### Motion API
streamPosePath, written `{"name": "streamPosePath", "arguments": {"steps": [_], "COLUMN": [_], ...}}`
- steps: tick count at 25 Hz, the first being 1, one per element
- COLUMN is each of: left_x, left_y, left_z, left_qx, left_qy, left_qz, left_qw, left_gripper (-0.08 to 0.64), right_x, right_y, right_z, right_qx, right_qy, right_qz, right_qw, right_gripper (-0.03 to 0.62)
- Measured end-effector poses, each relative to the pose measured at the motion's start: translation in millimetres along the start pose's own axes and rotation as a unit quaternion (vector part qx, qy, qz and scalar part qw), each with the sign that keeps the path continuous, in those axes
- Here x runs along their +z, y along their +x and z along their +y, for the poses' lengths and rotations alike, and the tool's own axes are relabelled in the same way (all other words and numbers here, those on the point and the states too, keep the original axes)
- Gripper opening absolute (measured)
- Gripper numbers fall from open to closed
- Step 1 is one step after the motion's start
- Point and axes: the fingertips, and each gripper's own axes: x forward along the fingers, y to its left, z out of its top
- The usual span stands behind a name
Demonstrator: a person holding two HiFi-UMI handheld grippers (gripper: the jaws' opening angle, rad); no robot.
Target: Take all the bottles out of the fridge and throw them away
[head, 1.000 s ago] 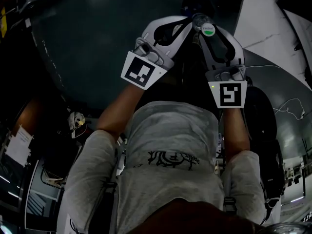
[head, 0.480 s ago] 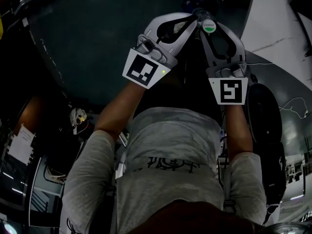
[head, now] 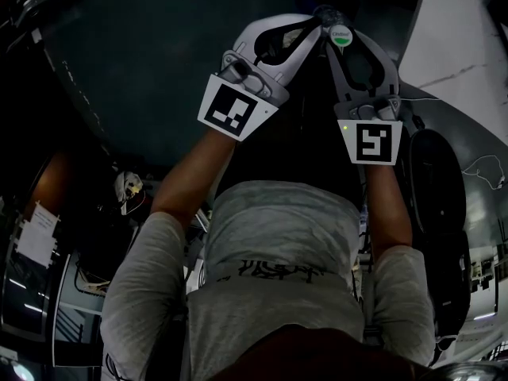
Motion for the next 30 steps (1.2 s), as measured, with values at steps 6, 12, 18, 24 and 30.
{"name": "streamPosePath", "arguments": {"steps": [6, 12, 18, 24, 30], "left_x": [-15.7, -32.6, -49.9, -67.7, -90.1], "left_y": [-1.3, 2.7, 0.0, 3.5, 6.4], "left_z": [1.6, 4.4, 2.8, 2.6, 5.3], "left_qx": [0.0, 0.0, -0.004, -0.003, -0.001], "left_qy": [-0.001, -0.004, -0.005, -0.013, -0.027], "left_qz": [0.003, 0.01, 0.018, 0.024, 0.038], "left_qw": [1.0, 0.9999, 0.9998, 0.9996, 0.9989], "left_gripper": [0.008, 0.008, 0.008, 0.008, 0.008], "right_x": [-18.0, -37.5, -58.6, -79.8, -103.8], "right_y": [1.9, 7.2, 12.0, 15.6, 22.1], "right_z": [0.4, -0.8, 5.5, 6.5, 4.1], "right_qx": [-0.009, -0.014, -0.014, -0.017, -0.019], "right_qy": [0.0, 0.003, -0.001, -0.009, -0.015], "right_qz": [0.002, 0.007, 0.018, 0.026, 0.041], "right_qw": [1.0, 1.0, 1.0, 0.999, 0.999], "right_gripper": [0.138, 0.138, 0.138, 0.138, 0.138]}}
